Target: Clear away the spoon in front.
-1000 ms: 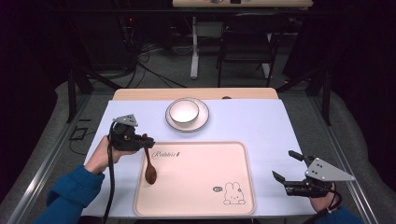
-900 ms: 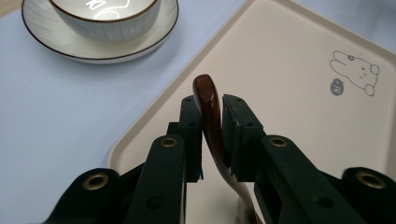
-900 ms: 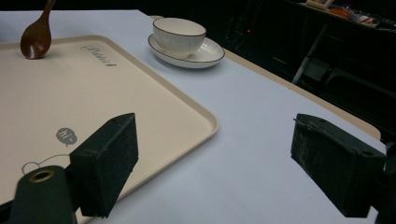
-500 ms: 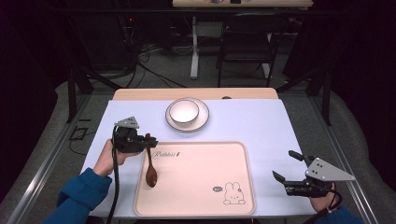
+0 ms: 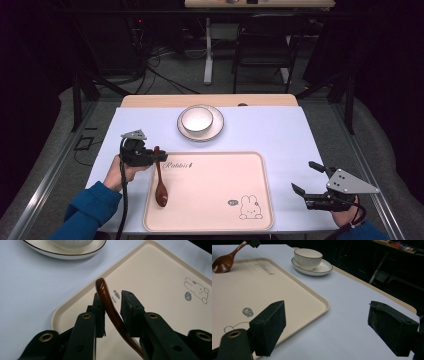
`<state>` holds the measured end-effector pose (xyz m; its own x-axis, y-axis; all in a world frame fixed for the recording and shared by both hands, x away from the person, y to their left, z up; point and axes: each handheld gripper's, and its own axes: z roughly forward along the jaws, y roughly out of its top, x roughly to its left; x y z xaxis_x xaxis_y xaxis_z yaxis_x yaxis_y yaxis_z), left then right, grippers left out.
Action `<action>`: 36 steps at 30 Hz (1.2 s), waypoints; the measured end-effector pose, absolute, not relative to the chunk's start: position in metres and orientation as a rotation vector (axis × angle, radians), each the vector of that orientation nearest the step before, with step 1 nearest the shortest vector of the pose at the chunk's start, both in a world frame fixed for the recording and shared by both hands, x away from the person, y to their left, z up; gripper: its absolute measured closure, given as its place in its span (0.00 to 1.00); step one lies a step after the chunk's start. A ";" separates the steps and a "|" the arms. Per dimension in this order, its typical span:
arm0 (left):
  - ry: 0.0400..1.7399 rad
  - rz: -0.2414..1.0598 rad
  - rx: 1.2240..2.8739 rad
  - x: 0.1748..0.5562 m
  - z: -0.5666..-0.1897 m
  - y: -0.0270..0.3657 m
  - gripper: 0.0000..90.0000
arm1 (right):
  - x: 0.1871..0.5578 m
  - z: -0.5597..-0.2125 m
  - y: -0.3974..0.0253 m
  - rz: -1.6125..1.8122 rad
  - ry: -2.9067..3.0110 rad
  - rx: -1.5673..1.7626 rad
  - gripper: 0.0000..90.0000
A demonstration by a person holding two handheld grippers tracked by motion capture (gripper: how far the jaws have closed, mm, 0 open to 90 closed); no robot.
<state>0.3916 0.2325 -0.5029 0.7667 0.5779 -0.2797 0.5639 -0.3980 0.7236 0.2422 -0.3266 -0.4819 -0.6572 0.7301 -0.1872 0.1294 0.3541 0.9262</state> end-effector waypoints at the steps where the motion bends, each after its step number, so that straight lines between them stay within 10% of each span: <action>1: 0.853 0.025 2.091 0.392 -0.503 0.232 0.81 | 0.242 -0.482 -0.327 1.308 2.026 0.745 0.16; 36: 0.960 0.063 2.153 0.396 -0.532 0.221 0.75 | 0.242 -0.482 -0.326 1.299 2.038 0.750 0.16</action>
<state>0.3963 0.2208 -0.5319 0.7159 0.6536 -0.2454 0.6159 -0.4257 0.6630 0.2418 -0.3262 -0.4821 -0.6594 0.7286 -0.1854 0.1396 0.3609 0.9221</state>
